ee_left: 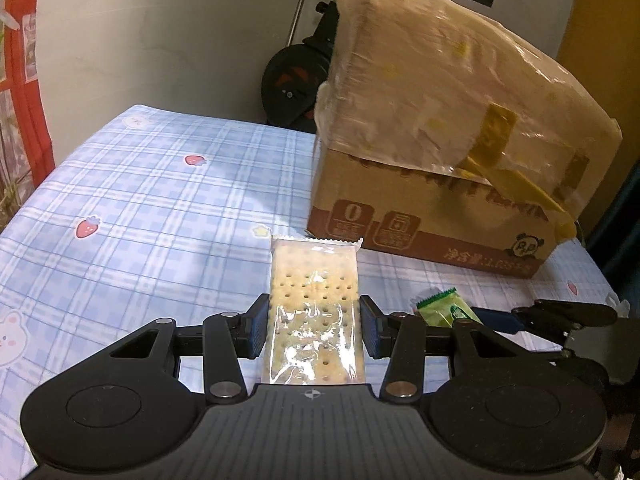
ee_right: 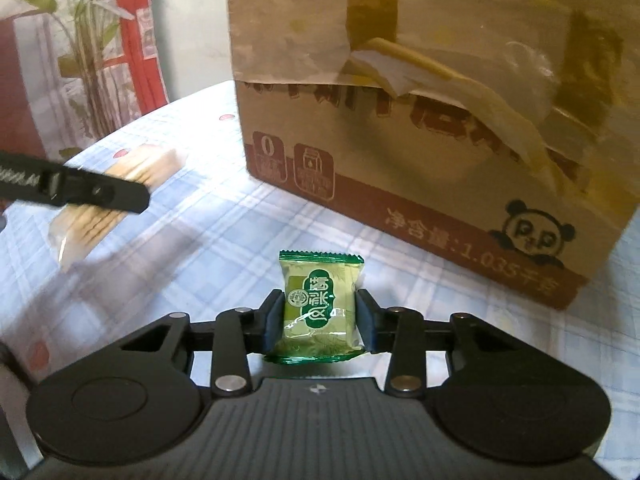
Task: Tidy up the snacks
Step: 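Carry both held snacks over the box and open both tools to drop them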
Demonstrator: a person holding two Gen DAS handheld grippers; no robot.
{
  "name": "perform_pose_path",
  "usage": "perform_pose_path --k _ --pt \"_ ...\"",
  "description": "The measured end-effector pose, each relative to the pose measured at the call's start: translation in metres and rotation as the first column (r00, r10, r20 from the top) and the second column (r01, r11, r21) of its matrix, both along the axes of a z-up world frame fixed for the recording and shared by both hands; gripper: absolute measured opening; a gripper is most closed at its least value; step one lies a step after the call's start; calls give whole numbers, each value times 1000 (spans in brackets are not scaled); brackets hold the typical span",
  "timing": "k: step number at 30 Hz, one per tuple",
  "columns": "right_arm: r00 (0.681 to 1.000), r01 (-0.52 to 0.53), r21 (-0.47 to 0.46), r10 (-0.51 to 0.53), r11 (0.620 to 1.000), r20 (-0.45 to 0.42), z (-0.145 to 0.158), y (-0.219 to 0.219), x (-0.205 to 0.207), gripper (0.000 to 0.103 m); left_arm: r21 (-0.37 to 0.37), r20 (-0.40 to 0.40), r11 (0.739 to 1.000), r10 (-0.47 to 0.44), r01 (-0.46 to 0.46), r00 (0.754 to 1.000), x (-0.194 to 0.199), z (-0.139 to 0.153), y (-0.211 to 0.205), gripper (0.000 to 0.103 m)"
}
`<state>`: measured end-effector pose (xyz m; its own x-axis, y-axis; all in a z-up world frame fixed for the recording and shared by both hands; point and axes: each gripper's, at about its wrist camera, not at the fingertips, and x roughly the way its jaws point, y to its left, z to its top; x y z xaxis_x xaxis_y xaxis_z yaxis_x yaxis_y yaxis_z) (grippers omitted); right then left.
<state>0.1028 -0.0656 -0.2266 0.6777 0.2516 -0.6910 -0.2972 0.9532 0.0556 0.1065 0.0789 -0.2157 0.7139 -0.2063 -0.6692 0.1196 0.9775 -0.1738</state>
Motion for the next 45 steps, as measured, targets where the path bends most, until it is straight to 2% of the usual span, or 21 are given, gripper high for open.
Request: perform_pose_path --k 6,14,18,22,25,28,31,33,36,41,45 --pt "999 31 50 -32 998 15 3 -19 -24 40 25 6 1000 -14 14 1000 -6 4 -11 48" --pt "990 16 114 -32 993 139 41 -34 -43 40 32 43 999 -25 23 999 -12 24 -25 48" --pt "976 -18 153 -16 988 217 71 -34 -51 40 28 112 999 -33 30 993 -15 52 -28 48" --pt "951 -31 232 -43 972 307 109 -40 -53 40 -7 190 999 -33 35 981 -13 86 -27 48" --pt "925 -17 260 -84 965 371 138 -48 -40 40 -25 237 998 -50 58 970 -6 110 -29 48" --pt "906 15 272 -128 962 404 164 -62 -20 40 9 289 995 -100 102 952 7 134 -39 48" --pt "891 56 233 -154 971 428 180 -76 2 40 14 328 992 -123 125 937 27 156 -45 48" --pt "893 79 205 -161 976 420 185 -84 24 40 11 343 990 -133 137 930 45 165 -49 48" --pt "911 132 204 -200 970 359 182 -89 58 40 31 347 989 -144 142 927 71 170 -63 48" --pt "924 205 162 -246 965 294 165 -90 87 40 69 297 991 -133 118 946 116 161 -84 48" --pt "933 226 136 -255 965 255 151 -93 94 41 90 255 988 -144 125 956 135 149 -90 49"
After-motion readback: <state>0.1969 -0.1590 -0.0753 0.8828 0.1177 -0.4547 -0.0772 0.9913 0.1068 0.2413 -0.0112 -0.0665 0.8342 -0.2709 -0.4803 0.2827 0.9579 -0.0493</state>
